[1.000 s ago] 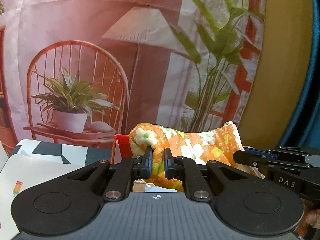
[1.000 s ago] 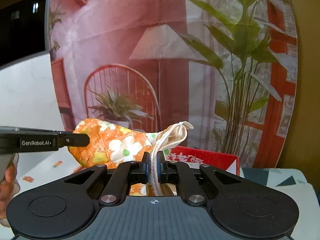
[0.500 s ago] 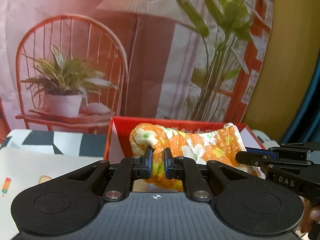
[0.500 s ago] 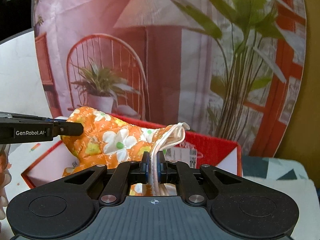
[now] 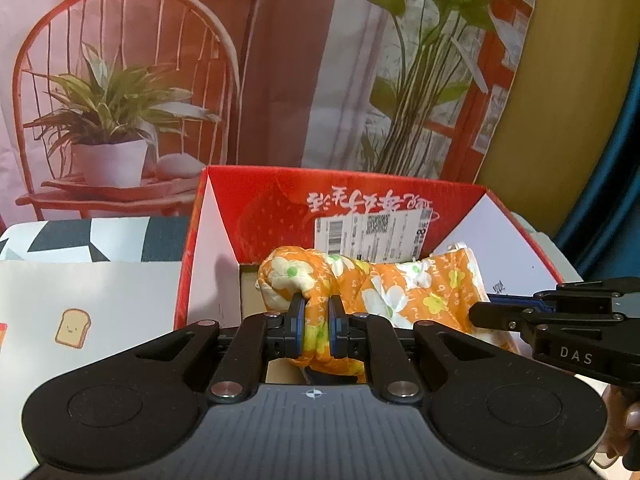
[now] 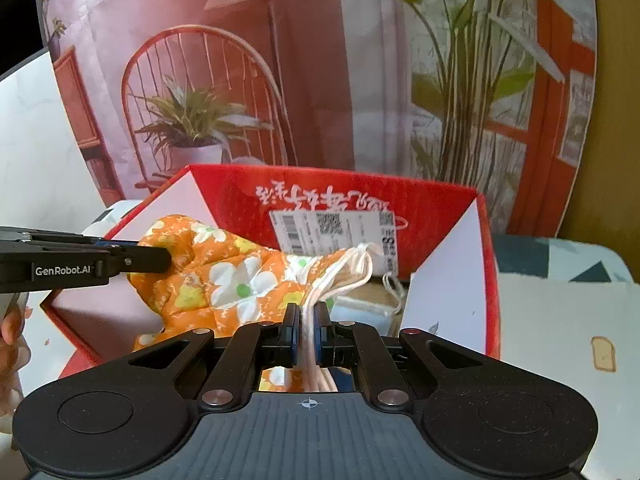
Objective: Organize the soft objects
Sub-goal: 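Lift the orange floral pouch with the right tool over the red box, then lower the pouch into the box beside the bag and open the right tool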
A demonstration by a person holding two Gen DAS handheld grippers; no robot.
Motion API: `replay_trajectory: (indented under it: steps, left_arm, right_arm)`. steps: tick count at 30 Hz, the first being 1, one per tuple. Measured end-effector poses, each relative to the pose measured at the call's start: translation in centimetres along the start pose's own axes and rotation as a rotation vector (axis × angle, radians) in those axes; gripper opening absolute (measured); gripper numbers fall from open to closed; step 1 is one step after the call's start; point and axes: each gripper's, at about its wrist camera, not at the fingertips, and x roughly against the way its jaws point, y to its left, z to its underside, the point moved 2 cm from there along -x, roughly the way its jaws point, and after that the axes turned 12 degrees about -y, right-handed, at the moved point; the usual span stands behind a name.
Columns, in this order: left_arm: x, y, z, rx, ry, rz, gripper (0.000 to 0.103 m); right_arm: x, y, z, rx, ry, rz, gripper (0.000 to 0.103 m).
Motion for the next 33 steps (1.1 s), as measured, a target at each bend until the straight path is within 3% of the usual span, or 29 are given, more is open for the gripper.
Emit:
replay_trajectory:
  steps: [10,13,19,21,24,30,33]
  left_arm:
    - [0.1,-0.6,0.3,-0.036,0.033,-0.001,0.014]
    - [0.4,-0.7,-0.1,-0.049,0.023,-0.008,0.019]
    - [2.2,-0.9,-0.8,-0.069,-0.026,0.003,0.059]
    - [3.0,-1.0,-1.1,-0.061,-0.043,0.008,0.075]
    - [4.2,-1.0,-1.4,-0.047,-0.065,0.009,0.094]
    - [6.6,-1.0,-1.5,-0.039,-0.083,-0.001,0.099]
    - [8.1,-1.0,-1.3,-0.042,-0.096,-0.014,0.1]
  right_arm:
    - [-0.1,0.1,1.0,-0.033,0.064,0.019,0.007]
    - [0.1,0.1,0.8,-0.034,0.057,0.037,0.009]
    - [1.2,0.6,0.2,0.015,0.004,0.083,0.03]
    - [1.8,0.8,-0.1,0.025,-0.021,0.084,0.05]
    - [2.8,1.3,-0.6,0.048,-0.059,0.086,0.07]
    - [5.1,2.4,-0.9,0.07,-0.116,0.082,0.101]
    - [6.2,2.8,-0.8,0.061,-0.131,0.083,0.102]
